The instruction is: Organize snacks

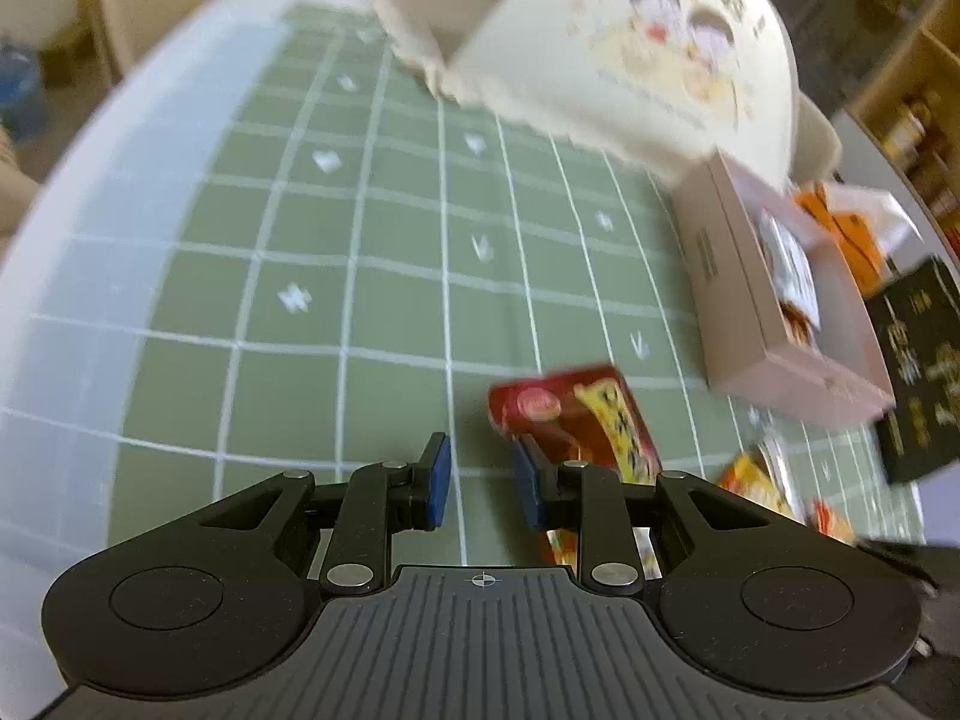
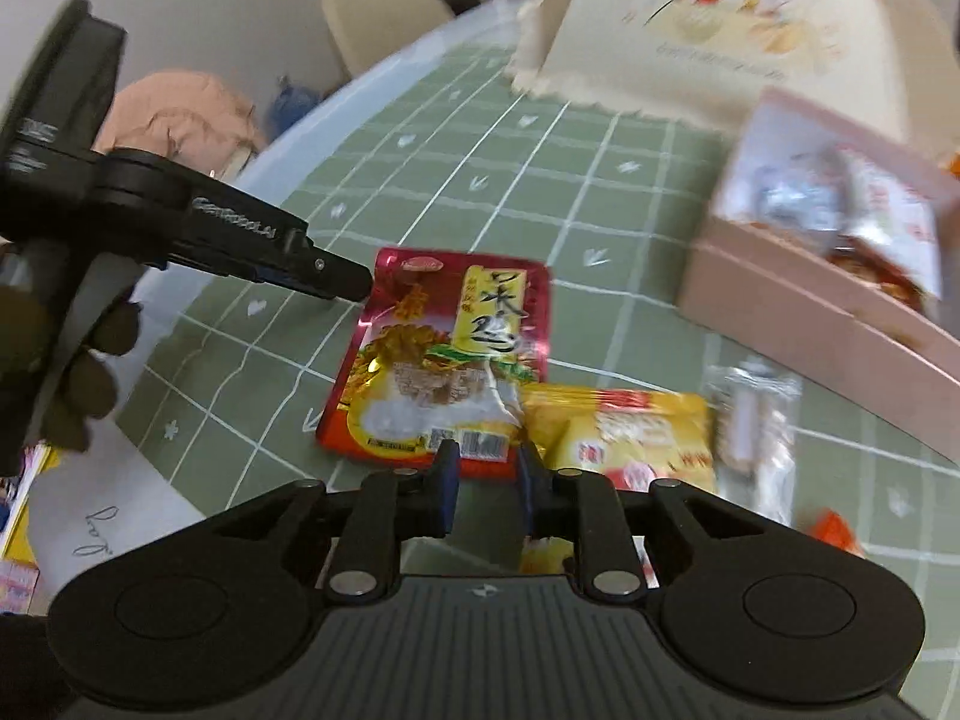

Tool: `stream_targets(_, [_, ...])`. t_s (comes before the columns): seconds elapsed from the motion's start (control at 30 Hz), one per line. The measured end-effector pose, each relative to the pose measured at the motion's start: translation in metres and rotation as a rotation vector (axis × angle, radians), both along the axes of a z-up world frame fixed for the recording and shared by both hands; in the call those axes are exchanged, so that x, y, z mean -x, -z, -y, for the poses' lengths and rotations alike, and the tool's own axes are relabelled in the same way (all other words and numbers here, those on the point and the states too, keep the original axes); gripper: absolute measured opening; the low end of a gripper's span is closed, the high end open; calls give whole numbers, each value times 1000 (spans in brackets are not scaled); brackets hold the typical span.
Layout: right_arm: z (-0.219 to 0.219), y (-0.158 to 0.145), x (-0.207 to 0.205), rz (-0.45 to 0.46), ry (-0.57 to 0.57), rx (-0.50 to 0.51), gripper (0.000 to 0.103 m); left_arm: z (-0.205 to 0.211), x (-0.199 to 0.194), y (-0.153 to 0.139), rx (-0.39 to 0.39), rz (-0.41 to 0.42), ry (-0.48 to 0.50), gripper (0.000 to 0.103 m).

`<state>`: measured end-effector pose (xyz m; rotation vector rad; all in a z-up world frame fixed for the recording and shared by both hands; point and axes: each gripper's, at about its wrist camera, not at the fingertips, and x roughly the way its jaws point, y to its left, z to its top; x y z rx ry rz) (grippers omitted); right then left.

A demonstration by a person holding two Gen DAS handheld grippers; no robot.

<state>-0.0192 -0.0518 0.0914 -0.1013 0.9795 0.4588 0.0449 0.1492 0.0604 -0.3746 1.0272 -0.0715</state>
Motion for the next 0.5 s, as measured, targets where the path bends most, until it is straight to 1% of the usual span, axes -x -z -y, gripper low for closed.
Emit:
stream_targets(0.03, [6, -4, 5, 33, 24, 11, 42, 1, 3, -5, -1, 17, -18, 28])
stream_targets(0.07, [12, -7, 10, 73, 53, 26, 56, 2, 6, -9, 17, 29, -22, 28])
stream_targets(0.1, [19, -9, 13, 109, 84, 37, 61, 4, 8, -12, 40, 35, -16, 28])
stream_targets(0.13, [27, -10, 15, 125, 106, 40, 61, 9, 10, -14, 69, 37, 1, 28])
stream_targets(0.17, [34, -9, 14, 114, 117, 37, 61, 17, 13, -15, 101, 28, 34, 28])
stream_targets(0.3, [48, 9, 6, 6, 145, 10, 61, 54, 23, -7, 172, -26, 133, 28])
stream_targets(0.33, [46, 9, 11, -6, 123, -10, 61, 62, 27, -5, 180, -37, 149, 28])
stream_targets(0.4, [43, 5, 24, -15, 40, -51, 60, 77, 30, -1, 180, -50, 165, 28])
stream_targets(0.43, [42, 2, 32, -6, 12, -53, 60, 84, 31, 0, 169, -53, 167, 28])
stream_targets(0.5, [44, -1, 44, 29, 9, -18, 60, 96, 30, -2, 123, -48, 174, 29])
